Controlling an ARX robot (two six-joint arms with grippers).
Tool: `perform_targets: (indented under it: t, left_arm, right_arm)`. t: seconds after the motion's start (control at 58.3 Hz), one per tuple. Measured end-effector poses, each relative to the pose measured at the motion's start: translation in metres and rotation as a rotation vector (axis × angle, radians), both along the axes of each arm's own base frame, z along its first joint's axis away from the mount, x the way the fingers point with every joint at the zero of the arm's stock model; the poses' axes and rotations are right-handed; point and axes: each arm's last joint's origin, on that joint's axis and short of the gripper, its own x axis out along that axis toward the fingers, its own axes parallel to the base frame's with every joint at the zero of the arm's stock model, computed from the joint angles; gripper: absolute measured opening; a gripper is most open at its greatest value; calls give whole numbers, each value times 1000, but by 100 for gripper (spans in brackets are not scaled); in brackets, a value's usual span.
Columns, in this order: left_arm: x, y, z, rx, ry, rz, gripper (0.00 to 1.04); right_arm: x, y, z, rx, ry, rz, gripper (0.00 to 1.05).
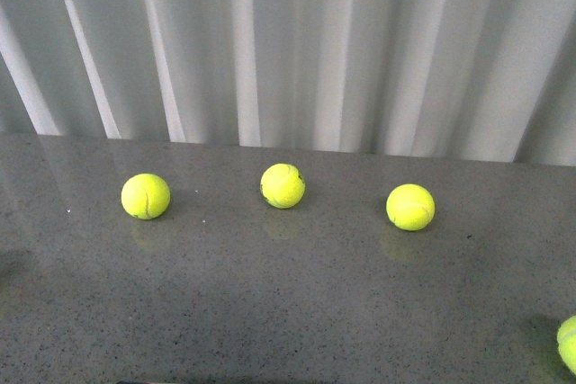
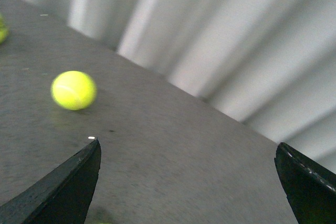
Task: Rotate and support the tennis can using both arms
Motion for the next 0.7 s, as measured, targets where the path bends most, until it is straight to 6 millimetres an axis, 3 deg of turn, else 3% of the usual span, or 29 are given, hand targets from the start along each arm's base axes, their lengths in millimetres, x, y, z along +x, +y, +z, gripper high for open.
perform_targets:
  t: [0.189,0.36,0.446,0.618,0.704]
  left_arm:
    - [0,0,0,0,0,0,98]
    - [0,0,0,0,0,0,98]
    - [0,0,0,0,0,0,98]
    - [0,0,0,0,0,0,98]
    - [0,0,0,0,0,0,98]
  right_arm:
    - [-48,-30,-10,58,-100,-357,97]
    - [-80,-33,-19,89,-143,-475,97]
    - [-87,-33,-13,85,-200,-497,97]
    - [-93,-21,-10,359,-190,-24,69]
    - [-96,-12,-7,406,-186,10,55]
